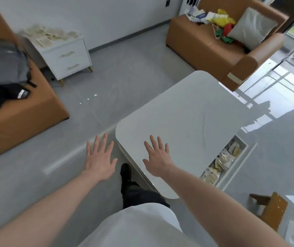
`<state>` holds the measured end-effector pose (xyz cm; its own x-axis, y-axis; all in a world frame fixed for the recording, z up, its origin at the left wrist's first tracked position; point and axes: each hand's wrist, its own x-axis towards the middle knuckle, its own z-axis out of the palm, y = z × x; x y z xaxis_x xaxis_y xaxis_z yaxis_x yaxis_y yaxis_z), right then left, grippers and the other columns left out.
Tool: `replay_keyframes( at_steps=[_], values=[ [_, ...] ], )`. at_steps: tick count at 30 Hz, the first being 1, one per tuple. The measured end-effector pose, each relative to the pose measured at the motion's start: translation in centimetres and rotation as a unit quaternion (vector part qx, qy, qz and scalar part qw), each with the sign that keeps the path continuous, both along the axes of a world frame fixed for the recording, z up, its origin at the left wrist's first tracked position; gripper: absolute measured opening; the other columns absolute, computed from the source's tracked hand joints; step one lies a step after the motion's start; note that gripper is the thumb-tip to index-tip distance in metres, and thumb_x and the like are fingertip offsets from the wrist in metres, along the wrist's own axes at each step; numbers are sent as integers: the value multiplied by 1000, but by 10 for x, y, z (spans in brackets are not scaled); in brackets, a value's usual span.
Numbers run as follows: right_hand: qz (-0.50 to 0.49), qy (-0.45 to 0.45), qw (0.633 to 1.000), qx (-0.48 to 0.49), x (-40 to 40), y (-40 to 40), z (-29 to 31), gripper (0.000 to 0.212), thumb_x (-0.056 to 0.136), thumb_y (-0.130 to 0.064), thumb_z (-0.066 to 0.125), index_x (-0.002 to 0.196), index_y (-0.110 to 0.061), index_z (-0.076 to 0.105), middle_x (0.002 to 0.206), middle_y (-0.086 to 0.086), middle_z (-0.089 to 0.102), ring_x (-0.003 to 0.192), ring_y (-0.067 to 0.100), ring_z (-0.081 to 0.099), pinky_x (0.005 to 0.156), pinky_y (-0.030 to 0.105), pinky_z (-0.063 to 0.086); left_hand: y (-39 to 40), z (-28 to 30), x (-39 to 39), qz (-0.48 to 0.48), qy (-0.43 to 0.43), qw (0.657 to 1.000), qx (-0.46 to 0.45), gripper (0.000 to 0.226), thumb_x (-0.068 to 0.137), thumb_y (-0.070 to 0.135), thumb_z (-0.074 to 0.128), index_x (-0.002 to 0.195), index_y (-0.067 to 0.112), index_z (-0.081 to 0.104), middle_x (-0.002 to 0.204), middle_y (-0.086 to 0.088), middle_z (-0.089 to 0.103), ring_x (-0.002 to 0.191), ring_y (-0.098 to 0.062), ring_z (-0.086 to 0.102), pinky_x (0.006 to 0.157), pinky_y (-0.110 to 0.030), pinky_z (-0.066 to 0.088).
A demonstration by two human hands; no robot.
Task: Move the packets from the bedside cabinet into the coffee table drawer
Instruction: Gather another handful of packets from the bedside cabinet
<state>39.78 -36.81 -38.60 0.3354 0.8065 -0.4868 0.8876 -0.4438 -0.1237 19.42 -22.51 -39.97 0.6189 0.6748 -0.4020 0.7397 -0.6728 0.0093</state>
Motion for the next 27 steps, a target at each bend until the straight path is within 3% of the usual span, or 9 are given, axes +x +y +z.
replay_keyframes(
  at_steps=[17, 27],
  values=[
    [148, 20, 988, 44, 31, 370, 20, 75, 105, -45, 47, 166, -22, 8, 174, 3, -14, 160, 35, -12, 128, 60, 4, 299, 19, -8, 136, -12, 990, 42, 73, 104, 55, 31, 166, 23, 9, 170, -7, -26, 157, -34, -22, 126, -59, -7],
    [122, 3, 991, 51, 15, 557, 15, 75, 106, -48, 44, 166, -23, 6, 174, 4, -13, 160, 36, -10, 128, 60, 6, 500, 15, -26, 116, -13, 992, 51, 73, 104, 56, 31, 166, 23, 12, 171, -8, -21, 157, -35, -18, 126, -60, -3]
  ],
)
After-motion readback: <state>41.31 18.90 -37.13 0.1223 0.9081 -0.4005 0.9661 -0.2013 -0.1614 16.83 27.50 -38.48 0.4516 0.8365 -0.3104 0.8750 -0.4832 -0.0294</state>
